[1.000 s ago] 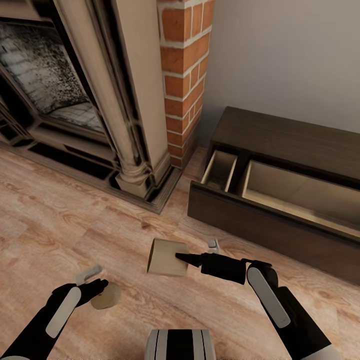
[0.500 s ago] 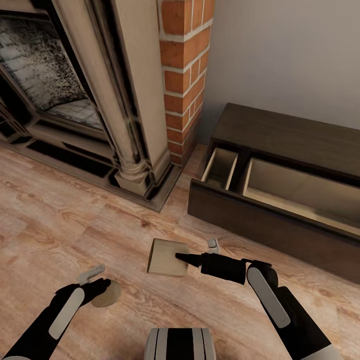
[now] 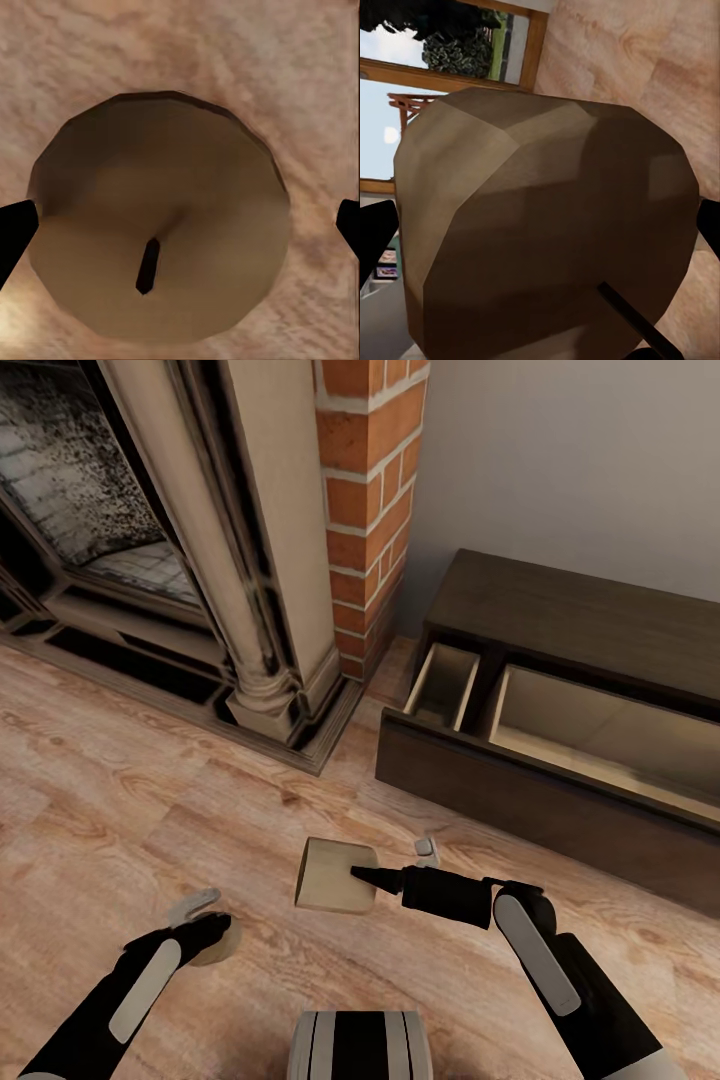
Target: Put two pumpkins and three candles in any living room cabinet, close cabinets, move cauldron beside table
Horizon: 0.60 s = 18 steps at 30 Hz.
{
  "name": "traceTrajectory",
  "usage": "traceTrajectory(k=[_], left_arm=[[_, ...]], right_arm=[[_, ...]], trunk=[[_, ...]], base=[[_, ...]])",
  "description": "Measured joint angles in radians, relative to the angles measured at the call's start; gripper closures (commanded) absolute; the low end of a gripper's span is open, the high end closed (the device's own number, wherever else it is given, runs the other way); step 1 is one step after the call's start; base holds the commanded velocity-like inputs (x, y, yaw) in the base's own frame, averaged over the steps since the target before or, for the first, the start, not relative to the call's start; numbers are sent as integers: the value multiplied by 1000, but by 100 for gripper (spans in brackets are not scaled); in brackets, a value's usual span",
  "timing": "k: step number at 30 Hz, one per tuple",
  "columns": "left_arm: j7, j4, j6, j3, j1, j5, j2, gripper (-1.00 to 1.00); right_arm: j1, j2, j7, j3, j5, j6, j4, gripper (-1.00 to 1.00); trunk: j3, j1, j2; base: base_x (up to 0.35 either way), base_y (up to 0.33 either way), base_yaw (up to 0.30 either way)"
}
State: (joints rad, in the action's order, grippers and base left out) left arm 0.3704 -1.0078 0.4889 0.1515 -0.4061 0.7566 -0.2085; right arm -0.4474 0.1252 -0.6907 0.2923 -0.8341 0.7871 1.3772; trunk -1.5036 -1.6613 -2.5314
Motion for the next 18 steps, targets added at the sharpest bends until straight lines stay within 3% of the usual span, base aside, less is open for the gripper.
traceTrajectory(k=[5, 18], left_arm=[[1, 8, -40, 35, -1, -14, 1, -100], [2, 11, -47, 37, -1, -17, 1, -100]], right_arm=[[0, 0, 0, 0, 2, 0, 0, 100], [0, 0, 0, 0, 5, -1, -7, 100]], trunk=[[0, 0, 0], [0, 0, 0]], base=[[0, 0, 0], [0, 0, 0]])
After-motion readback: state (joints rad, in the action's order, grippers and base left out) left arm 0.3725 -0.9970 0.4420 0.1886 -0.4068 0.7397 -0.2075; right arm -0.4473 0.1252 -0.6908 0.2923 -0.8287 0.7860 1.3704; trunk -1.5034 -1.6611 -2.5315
